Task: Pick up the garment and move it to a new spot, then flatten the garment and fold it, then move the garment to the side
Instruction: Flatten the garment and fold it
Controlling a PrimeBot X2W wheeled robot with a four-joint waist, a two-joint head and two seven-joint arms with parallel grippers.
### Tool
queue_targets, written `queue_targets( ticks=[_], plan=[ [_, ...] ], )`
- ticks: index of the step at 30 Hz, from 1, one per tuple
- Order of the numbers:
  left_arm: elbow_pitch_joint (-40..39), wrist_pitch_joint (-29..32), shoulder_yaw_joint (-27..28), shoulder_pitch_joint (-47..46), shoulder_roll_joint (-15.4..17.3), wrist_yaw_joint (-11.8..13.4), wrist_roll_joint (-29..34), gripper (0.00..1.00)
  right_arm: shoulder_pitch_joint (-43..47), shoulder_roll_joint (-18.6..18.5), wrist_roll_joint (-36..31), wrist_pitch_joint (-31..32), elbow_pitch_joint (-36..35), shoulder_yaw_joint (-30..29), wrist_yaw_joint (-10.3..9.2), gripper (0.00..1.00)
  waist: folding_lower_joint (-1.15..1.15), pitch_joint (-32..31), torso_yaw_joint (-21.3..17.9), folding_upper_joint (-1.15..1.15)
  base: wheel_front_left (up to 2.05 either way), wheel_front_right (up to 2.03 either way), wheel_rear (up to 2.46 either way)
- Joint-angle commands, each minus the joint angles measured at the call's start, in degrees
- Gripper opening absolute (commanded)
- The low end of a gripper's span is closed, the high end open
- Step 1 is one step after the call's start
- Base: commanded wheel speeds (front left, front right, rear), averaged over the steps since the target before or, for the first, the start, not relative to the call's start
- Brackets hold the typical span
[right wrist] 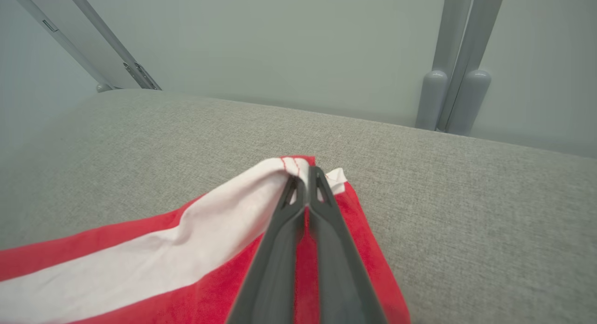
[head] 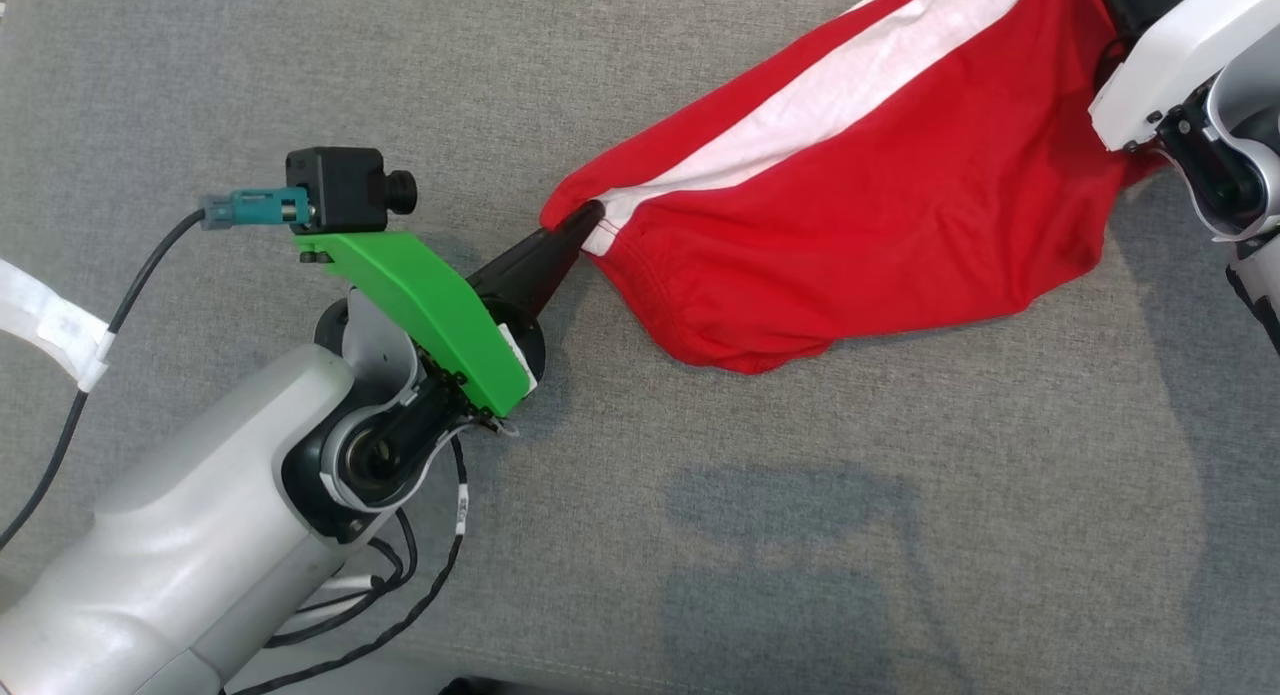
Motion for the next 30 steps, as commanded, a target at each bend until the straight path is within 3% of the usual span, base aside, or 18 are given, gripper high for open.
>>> queue_targets(
  ticks=[1,2,3,4,5,6,7,13,16,22,30],
  plan=[
    [1.23,-0.49,0.15,-0.92,-0.41,-0.34,0.85,0.0,-1.41,-0.36,-0.07,-0.48,1.71,0.96,0.0,0.0,0.0,0.02,0.27,0.0,0.0,0.0,0.0],
    [1.88,-0.87,0.06,-1.16,-0.54,-0.22,1.39,0.0,-1.81,-0.48,-0.6,-0.81,2.5,1.59,0.0,0.06,0.0,-0.04,0.31,0.0,0.0,0.0,0.0],
    [2.4,-0.99,-0.16,-1.43,-0.7,-0.13,1.85,0.16,-2.1,-0.5,-0.9,-1.25,3.19,2.13,0.0,0.3,0.0,-0.12,0.32,0.0,0.0,0.0,0.0],
    [2.97,-1.23,-0.37,-1.62,-0.94,-0.15,2.17,0.36,-2.45,-0.55,-1.12,-1.95,3.78,2.6,0.0,0.94,0.0,-0.19,0.32,0.0,0.0,0.0,0.0],
    [3.63,-1.71,-0.3,-1.58,-1.25,0.07,2.42,0.64,-2.57,-0.57,-1.07,-2.36,4.39,3.12,0.0,1.0,0.0,-0.39,0.33,0.0,0.0,0.0,0.0],
    [4.11,-1.87,-0.4,-1.52,-1.45,0.17,2.79,0.98,-2.71,-0.55,-1.09,-2.95,4.71,3.5,0.0,1.0,0.0,-0.69,0.27,0.0,0.0,0.0,0.0],
    [4.48,-1.98,-0.61,-1.51,-1.69,0.25,2.97,1.0,-2.87,-0.53,-0.83,-3.3,5.02,3.9,0.0,1.0,0.0,-0.97,0.17,0.0,0.0,0.0,0.0],
    [5.13,-2.09,-1.02,-0.2,-2.07,0.95,3.04,1.0,-3.05,-1.01,0.9,-4.81,4.39,6.11,0.0,1.0,0.0,-2.68,-0.78,0.0,0.0,0.0,0.0],
    [5.06,-2.98,-2.08,-0.46,-1.05,2.13,5.92,1.0,-1.91,-1.77,2.91,-4.23,3.55,6.99,0.0,1.0,0.0,-3.75,-1.22,0.0,0.0,0.0,0.0],
    [2.87,-6.12,-6.51,-0.98,1.96,7.87,15.6,1.0,0.76,-5.28,3.73,-0.19,4.13,9.71,0.0,1.0,0.0,-5.38,-1.25,0.0,0.0,0.0,0.0],
    [-2.92,-13.95,-8.66,1.65,3.18,15.03,25.16,1.0,2.44,-7.08,2.79,3.29,8.59,10.06,0.0,1.0,0.0,-5.79,2.69,0.0,0.0,0.0,0.0]
  ],
)
